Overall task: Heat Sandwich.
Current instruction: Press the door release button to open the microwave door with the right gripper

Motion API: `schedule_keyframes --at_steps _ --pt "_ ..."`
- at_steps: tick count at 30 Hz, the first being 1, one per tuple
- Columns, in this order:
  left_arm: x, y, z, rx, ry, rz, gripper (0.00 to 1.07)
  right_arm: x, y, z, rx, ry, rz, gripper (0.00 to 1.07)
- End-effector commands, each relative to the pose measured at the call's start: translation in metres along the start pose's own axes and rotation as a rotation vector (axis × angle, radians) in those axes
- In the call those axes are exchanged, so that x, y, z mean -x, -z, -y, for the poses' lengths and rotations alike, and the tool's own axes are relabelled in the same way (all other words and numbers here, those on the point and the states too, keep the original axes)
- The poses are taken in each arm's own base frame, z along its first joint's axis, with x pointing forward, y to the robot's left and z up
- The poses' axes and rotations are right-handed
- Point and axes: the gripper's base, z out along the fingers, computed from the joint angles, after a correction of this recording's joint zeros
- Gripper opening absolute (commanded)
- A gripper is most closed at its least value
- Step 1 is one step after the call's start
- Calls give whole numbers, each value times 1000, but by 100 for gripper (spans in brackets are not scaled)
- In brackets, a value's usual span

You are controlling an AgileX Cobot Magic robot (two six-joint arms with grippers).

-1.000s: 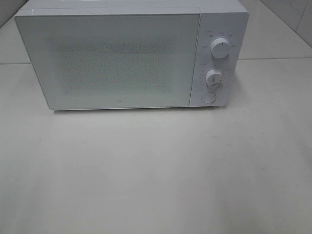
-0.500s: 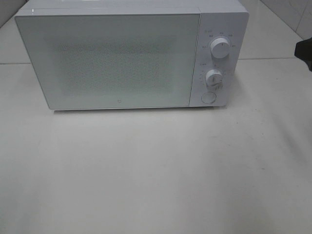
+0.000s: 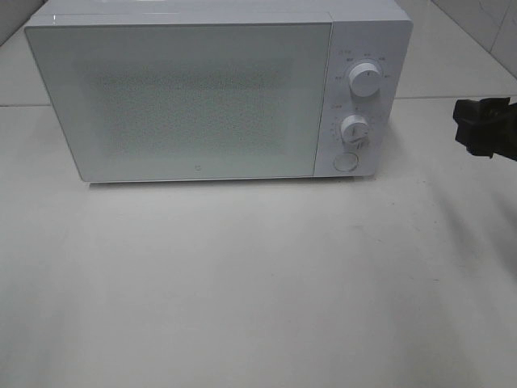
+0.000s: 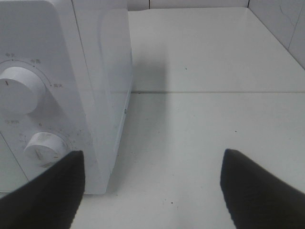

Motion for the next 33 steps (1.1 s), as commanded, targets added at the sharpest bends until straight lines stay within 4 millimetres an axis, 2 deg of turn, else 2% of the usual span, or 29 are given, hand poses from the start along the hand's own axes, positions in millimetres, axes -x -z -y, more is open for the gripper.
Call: schedule_keyframes --at_steps 1,4,11,14,16,23,33 --pt "-2 3 0 1 1 28 101 -3 0 -4 -2 13 45 76" --pt "-2 3 0 1 1 28 101 -17 0 -15 -20 60 31 76" --pt "-2 3 0 1 1 28 101 -27 1 -34 -12 54 52 76" --pt "-2 3 0 1 1 28 101 -33 1 -52 33 62 59 76" --pt "-2 3 0 1 1 28 101 -34 1 -56 44 61 57 76" --pt "-2 3 0 1 1 28 101 -57 1 -84 62 81 18 76" --pt "-2 3 0 1 1 28 101 -76 -4 -106 46 89 -31 76"
